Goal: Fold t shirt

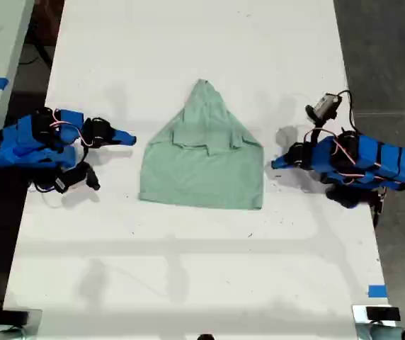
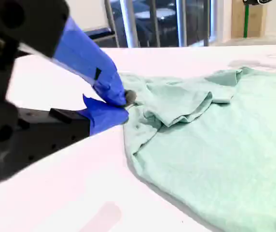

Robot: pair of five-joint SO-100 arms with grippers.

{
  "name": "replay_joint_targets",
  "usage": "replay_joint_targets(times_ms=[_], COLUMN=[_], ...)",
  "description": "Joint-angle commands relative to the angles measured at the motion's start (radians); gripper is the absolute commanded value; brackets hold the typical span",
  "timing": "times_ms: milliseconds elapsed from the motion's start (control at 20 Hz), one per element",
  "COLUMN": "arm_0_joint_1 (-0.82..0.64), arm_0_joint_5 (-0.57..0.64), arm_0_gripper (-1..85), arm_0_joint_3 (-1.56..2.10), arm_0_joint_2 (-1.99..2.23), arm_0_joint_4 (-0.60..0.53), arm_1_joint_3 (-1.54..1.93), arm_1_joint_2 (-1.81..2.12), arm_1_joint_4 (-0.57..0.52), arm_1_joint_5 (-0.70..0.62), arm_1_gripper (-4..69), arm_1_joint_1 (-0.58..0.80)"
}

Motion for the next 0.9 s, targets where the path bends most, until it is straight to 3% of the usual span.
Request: replay_joint_targets(times_ms=[0,400,700,850], arm_0_joint_1=[-0.015,-0.015,-0.021,-0.021], arm_0_joint_5=[-0.032,-0.032,-0.031,-0.031], arm_0_gripper=[-0.1,-0.1,-0.1,-0.1], arm_0_joint_3=[0.0,0.0,0.0,0.0], arm_0_joint_2=[0.008,0.008,0.008,0.008], arm_0_joint_4=[0.008,0.008,0.008,0.008], arm_1_joint_3=[0.04,0.028,-0.235,-0.302], arm_1_joint_2=[0.015,0.015,-0.173,-0.387], arm_1_joint_4=[0.071,0.038,0.112,-0.063], arm_1_joint_5=[0.117,0.15,0.106,-0.002], arm_1_gripper=[-1.9,-1.9,-1.9,4.2], arm_1_joint_1=[-0.008,-0.008,-0.003,-0.026])
